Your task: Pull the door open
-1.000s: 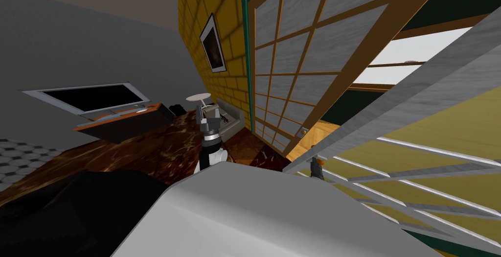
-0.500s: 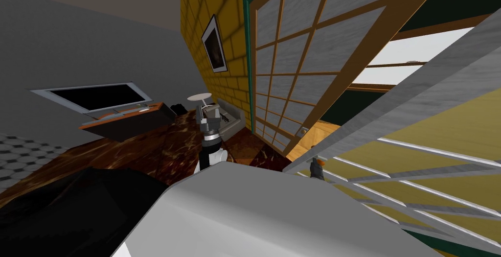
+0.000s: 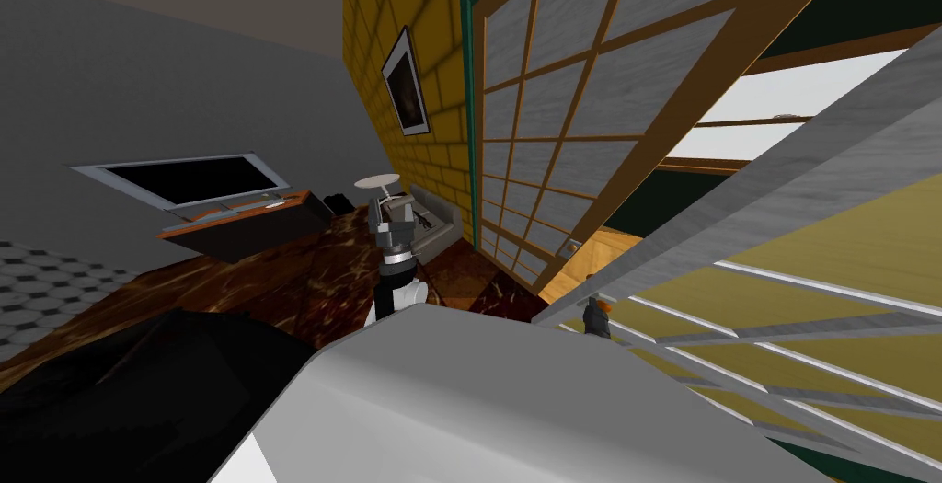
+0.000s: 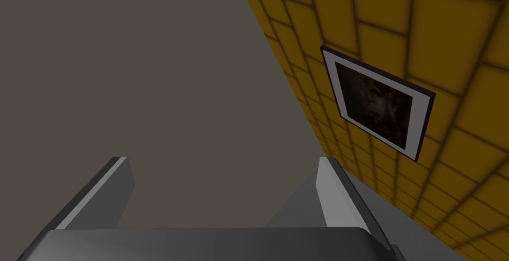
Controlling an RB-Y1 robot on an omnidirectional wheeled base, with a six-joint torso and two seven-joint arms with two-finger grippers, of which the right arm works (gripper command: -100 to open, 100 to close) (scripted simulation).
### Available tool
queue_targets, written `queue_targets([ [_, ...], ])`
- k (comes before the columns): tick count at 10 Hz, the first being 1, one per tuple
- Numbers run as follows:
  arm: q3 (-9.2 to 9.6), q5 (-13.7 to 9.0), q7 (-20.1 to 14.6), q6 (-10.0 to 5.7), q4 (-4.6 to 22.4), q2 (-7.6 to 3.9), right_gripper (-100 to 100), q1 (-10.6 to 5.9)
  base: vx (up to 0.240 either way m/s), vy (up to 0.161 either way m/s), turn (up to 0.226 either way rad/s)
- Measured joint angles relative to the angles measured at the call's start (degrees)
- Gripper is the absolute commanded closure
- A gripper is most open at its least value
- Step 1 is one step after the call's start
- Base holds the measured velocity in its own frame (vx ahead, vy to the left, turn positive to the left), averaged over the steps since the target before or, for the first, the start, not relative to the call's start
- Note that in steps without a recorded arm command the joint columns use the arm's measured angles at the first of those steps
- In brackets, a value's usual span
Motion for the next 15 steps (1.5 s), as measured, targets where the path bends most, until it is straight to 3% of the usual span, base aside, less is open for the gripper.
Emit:
queue_targets([
  [1,0.10,-0.3,-1.1,-0.09,0.4,-0.07,100,-0.44,-0.034,-0.014,0.074],
  [2,0.46,-0.5,-2.4,0.08,-0.7,0.17,100,0.29,-0.026,-0.006,0.030],
  [6,1.12,-1.7,-7.2,-1.46,1.3,-0.54,100,-0.54,-0.027,-0.011,0.041],
  [7,1.44,-1.8,-8.4,-1.21,0.0,-0.33,100,0.36,-0.038,-0.022,0.059],
  [8,2.06,-2.0,-10.0,0.27,-3.0,0.07,100,1.96,-0.041,-0.021,0.102],
  [10,2.58,-2.6,-12.9,0.24,-3.7,0.09,100,2.41,-0.031,0.005,0.019],
  [11,2.61,-2.8,-13.9,-0.45,-1.9,-0.63,100,1.51,0.010,0.000,-0.040],
  [14,3.00,-3.5,-16.1,-0.77,-2.8,-0.07,100,2.19,-0.037,-0.019,0.079],
  [15,3.34,-3.8,-17.7,-0.71,-3.1,-0.44,100,2.39,-0.034,-0.002,0.044],
])
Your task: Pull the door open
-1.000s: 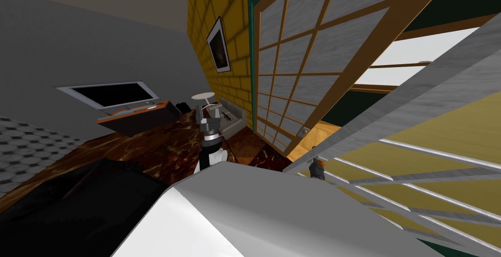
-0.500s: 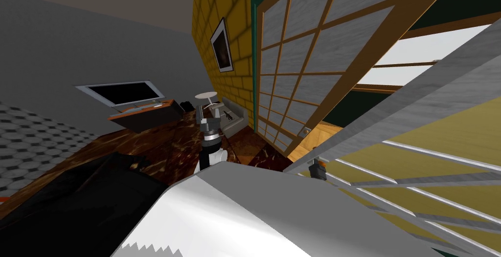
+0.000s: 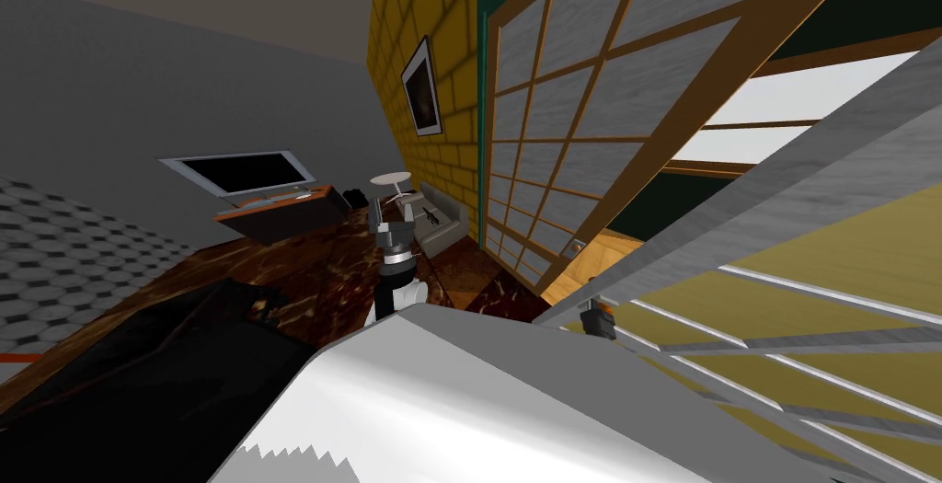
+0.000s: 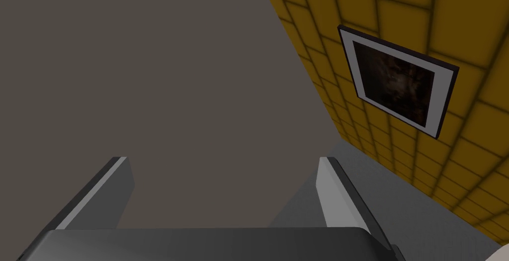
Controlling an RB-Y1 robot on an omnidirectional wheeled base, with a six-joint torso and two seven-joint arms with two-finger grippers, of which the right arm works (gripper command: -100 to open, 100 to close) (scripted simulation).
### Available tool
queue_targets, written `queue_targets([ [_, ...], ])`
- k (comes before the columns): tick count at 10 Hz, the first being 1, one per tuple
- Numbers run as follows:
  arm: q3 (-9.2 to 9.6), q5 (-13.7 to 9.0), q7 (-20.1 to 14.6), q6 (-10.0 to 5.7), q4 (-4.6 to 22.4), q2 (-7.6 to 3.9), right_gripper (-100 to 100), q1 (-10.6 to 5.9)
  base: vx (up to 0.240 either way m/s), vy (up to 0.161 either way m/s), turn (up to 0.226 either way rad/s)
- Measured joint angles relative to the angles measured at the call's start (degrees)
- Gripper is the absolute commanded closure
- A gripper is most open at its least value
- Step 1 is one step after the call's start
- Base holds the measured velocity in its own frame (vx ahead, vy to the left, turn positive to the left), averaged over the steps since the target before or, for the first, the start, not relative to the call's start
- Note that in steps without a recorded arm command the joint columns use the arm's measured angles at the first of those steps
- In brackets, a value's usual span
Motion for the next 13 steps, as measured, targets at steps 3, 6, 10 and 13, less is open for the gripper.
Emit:
queue_targets([
  [3,0.91,-1.0,-4.8,0.60,-2.2,0.02,100,1.36,-0.029,-0.008,0.034],
  [6,1.66,-1.9,-7.8,-0.26,-0.8,0.17,-100,0.43,-0.048,0.006,0.071],
  [10,2.80,-4.4,-12.6,-0.03,-0.6,-0.25,-100,-0.41,-0.083,-0.026,0.002],
  [13,4.16,-6.7,-17.3,0.24,-0.8,-0.29,-100,-1.02,-0.075,-0.010,0.028],
])
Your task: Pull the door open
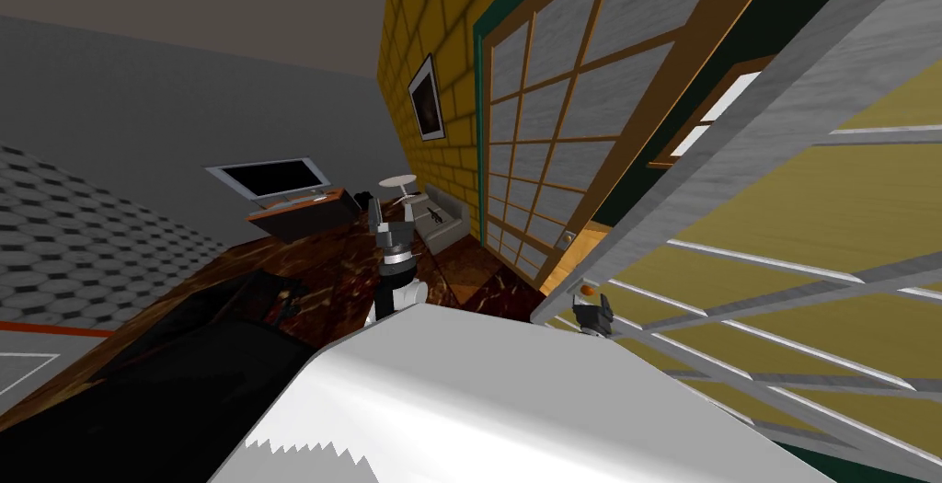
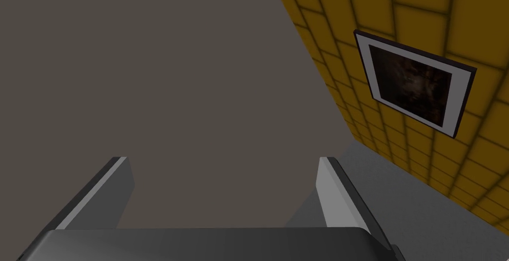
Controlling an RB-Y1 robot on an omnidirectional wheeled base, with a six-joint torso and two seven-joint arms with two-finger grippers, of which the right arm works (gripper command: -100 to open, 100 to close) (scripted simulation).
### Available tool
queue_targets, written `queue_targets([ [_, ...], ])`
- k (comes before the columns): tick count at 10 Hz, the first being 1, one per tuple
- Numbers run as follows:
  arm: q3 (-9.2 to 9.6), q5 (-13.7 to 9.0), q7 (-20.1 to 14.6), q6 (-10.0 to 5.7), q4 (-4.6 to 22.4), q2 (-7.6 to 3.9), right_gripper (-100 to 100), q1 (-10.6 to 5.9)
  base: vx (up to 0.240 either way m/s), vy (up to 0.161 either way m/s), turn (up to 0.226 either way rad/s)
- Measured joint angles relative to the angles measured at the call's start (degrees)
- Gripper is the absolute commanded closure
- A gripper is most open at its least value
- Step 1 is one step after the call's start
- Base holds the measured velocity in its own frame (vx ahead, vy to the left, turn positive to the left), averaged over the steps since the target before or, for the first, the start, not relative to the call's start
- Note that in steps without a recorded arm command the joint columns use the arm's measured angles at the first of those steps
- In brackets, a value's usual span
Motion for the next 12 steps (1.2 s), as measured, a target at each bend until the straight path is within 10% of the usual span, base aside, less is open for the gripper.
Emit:
queue_targets([
  [12,4.68,-8.0,-17.2,0.61,0.7,-0.46,-100,-2.76,-0.068,-0.010,0.031],
])
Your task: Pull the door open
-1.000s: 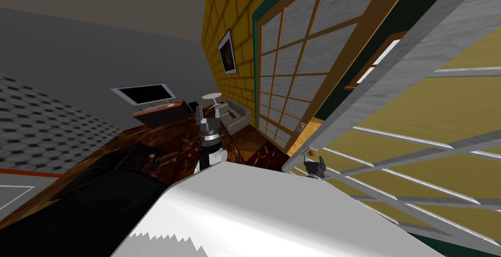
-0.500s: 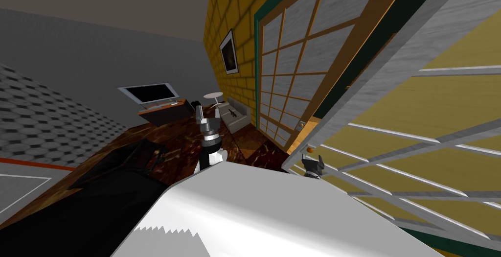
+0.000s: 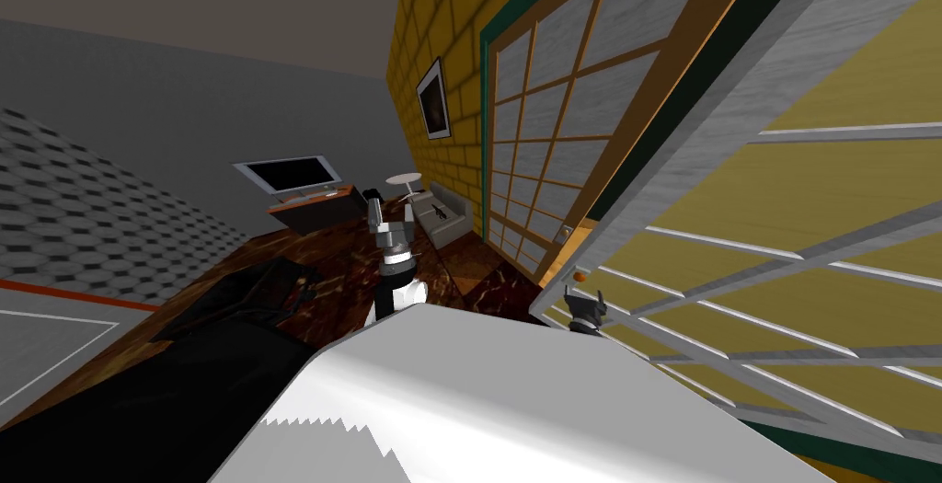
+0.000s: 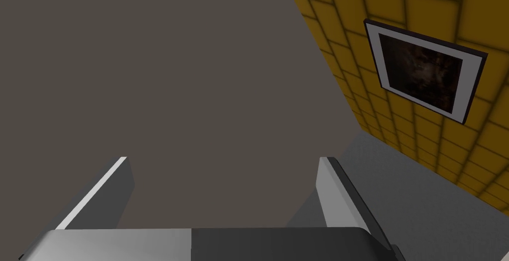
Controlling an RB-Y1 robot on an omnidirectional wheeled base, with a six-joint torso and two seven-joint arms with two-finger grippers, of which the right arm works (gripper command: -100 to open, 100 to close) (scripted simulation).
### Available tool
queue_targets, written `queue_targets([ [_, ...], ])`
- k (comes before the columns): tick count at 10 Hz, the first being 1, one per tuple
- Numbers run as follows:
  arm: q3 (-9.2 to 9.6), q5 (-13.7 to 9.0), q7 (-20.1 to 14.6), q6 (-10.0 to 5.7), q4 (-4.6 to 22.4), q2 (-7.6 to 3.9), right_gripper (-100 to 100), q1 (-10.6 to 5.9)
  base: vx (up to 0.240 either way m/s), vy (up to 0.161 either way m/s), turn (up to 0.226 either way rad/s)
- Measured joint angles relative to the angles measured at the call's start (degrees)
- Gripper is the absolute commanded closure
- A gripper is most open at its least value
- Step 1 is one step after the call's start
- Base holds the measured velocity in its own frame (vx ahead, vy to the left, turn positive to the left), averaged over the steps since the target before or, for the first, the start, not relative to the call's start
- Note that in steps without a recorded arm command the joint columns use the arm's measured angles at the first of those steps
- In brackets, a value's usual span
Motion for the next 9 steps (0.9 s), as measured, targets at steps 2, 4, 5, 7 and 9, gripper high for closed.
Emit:
queue_targets([
  [2,0.83,-1.4,-2.9,0.19,-0.1,0.00,-100,-0.39,-0.056,-0.003,0.017],
  [4,1.78,-3.0,-6.0,0.35,-0.2,0.01,-100,-0.78,-0.072,-0.005,0.032],
  [5,2.04,-3.4,-7.2,0.38,0.0,0.01,-100,-1.01,-0.057,-0.015,0.026],
  [7,2.96,-5.0,-10.3,0.25,0.4,0.01,-100,-1.71,-0.069,-0.011,0.027],
  [9,3.57,-6.0,-12.9,0.34,0.6,-0.12,-100,-2.09,-0.067,-0.015,0.034],
])
